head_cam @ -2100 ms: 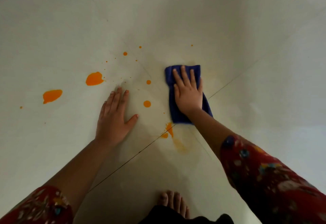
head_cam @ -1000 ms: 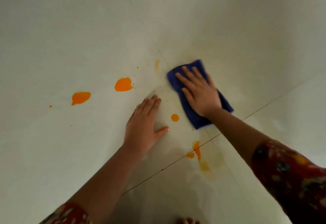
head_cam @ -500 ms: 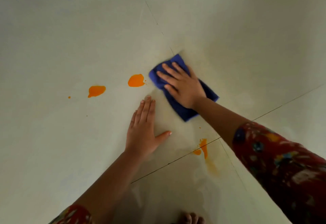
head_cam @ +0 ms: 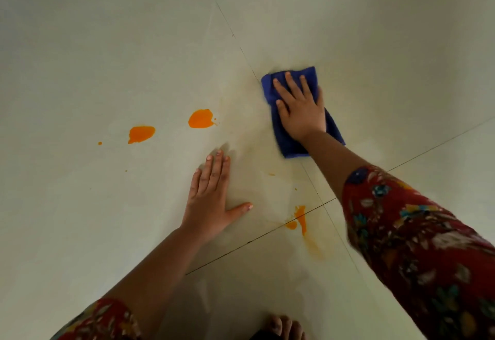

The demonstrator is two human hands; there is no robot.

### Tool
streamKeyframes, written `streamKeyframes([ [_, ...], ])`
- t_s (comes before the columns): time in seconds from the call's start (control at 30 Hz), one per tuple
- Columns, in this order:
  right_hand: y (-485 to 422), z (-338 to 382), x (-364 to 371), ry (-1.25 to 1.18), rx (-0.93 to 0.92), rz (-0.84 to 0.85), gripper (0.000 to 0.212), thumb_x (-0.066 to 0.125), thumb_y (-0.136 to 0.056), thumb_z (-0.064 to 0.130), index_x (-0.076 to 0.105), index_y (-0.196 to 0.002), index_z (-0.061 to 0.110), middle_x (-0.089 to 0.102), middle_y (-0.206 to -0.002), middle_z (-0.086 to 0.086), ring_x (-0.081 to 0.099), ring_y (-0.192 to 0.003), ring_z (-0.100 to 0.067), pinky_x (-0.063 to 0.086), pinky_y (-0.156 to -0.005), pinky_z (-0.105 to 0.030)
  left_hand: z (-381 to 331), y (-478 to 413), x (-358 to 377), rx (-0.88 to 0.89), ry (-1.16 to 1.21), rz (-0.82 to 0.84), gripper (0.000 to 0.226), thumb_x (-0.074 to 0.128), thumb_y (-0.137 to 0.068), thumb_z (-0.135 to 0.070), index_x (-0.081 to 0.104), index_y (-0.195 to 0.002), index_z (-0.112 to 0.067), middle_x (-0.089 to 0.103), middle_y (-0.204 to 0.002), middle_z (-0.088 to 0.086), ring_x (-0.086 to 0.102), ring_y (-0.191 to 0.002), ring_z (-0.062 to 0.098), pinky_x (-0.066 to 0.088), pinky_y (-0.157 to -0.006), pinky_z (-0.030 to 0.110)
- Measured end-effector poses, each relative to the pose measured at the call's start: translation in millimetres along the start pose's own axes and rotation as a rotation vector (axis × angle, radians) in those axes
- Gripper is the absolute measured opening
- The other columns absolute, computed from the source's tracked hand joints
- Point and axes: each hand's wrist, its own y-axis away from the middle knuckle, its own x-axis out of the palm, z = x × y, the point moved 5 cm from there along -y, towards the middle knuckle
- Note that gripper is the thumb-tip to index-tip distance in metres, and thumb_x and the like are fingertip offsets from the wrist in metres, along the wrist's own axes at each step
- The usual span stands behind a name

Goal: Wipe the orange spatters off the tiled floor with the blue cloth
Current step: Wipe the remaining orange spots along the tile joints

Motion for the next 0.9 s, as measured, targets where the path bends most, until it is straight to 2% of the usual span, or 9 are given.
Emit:
streamKeyframes([
  [0.07,17.7,25.0,3.5,0.02,-0.141,-0.009,0.054,0.02,-0.1,0.044,0.017,-0.153,0.037,0.01,-0.163,0.006,0.006,-0.151,-0.026,0.009,-0.118,-0.055,1.2,-0.9,1.4,0.003,-0.003,0.001,0.109,0.019,-0.071,-0.083,-0.019,-0.15,-0.02,-0.034,-0.152,-0.007,-0.03,-0.142,0.011,-0.019,-0.113,0.03],
  [0.2,91.2,25.5,18.5,0.121,-0.75,0.134,0.052,0.023,-0.101,0.045,0.014,-0.153,0.038,0.012,-0.163,0.008,0.006,-0.151,-0.022,0.003,-0.12,-0.049,2.6,-2.4,3.6,0.01,-0.007,0.013,0.108,0.02,-0.072,-0.084,-0.023,-0.149,-0.021,-0.033,-0.154,-0.004,-0.029,-0.142,0.013,-0.017,-0.114,0.032],
  [0.27,76.8,-15.8,9.3,0.114,-0.583,0.079,0.052,0.023,-0.101,0.046,0.017,-0.152,0.039,0.014,-0.162,0.008,0.009,-0.15,-0.022,0.008,-0.119,-0.052,3.9,-3.0,5.4,0.012,-0.014,0.023,0.109,0.02,-0.072,-0.084,-0.022,-0.149,-0.02,-0.032,-0.154,-0.004,-0.03,-0.143,0.014,-0.016,-0.115,0.033],
  [0.37,45.6,-66.8,-10.4,0.023,-0.052,-0.007,0.052,0.021,-0.101,0.047,0.014,-0.152,0.04,0.012,-0.163,0.007,0.006,-0.151,-0.023,0.009,-0.119,-0.055,4.0,-3.6,6.6,0.004,-0.011,0.031,0.11,0.019,-0.071,-0.084,-0.021,-0.15,-0.019,-0.034,-0.153,-0.005,-0.03,-0.142,0.014,-0.015,-0.116,0.036],
  [0.43,55.5,-41.2,-7.2,0.003,-0.033,-0.022,0.054,0.022,-0.099,0.047,0.018,-0.152,0.038,0.015,-0.163,0.004,0.008,-0.15,-0.028,0.008,-0.119,-0.056,3.4,-4.1,6.4,0.01,-0.022,0.038,0.11,0.017,-0.071,-0.085,-0.023,-0.149,-0.019,-0.037,-0.151,-0.005,-0.032,-0.141,0.014,-0.015,-0.116,0.036],
  [0.53,117.0,14.6,20.2,0.069,-0.597,0.126,0.052,0.025,-0.101,0.046,0.019,-0.152,0.037,0.017,-0.162,0.007,0.008,-0.151,-0.026,0.005,-0.119,-0.053,2.8,-3.7,5.8,-0.002,-0.009,0.052,0.11,0.016,-0.069,-0.085,-0.026,-0.147,-0.02,-0.038,-0.15,-0.006,-0.034,-0.14,0.013,-0.015,-0.116,0.036],
  [0.6,126.9,-6.8,16.1,0.087,-0.756,0.154,0.049,0.027,-0.102,0.044,0.021,-0.151,0.039,0.018,-0.161,0.009,0.009,-0.151,-0.022,0.004,-0.119,-0.05,2.0,-3.3,5.7,0.0,-0.005,0.048,0.11,0.018,-0.069,-0.085,-0.023,-0.149,-0.02,-0.037,-0.15,-0.007,-0.033,-0.14,0.012,-0.016,-0.115,0.035],
  [0.73,104.7,-99.2,-9.2,0.043,-0.079,0.062,0.05,0.019,-0.101,0.048,0.012,-0.151,0.043,0.012,-0.162,0.01,0.007,-0.151,-0.022,0.013,-0.117,-0.056,3.5,-3.9,5.2,-0.005,0.01,0.033,0.112,0.023,-0.067,-0.084,-0.012,-0.152,-0.021,-0.023,-0.159,-0.003,-0.022,-0.144,0.014,-0.009,-0.117,0.037],
  [0.9,218.7,-106.4,0.4,-0.012,0.247,0.007,0.053,0.016,-0.101,0.047,0.01,-0.154,0.039,0.009,-0.163,0.007,0.0,-0.151,-0.018,0.005,-0.121,-0.046,1.5,-2.6,4.2,0.014,0.045,0.025,0.113,0.024,-0.067,-0.085,-0.012,-0.152,-0.02,-0.022,-0.159,-0.002,-0.026,-0.143,0.012,-0.01,-0.117,0.039],
])
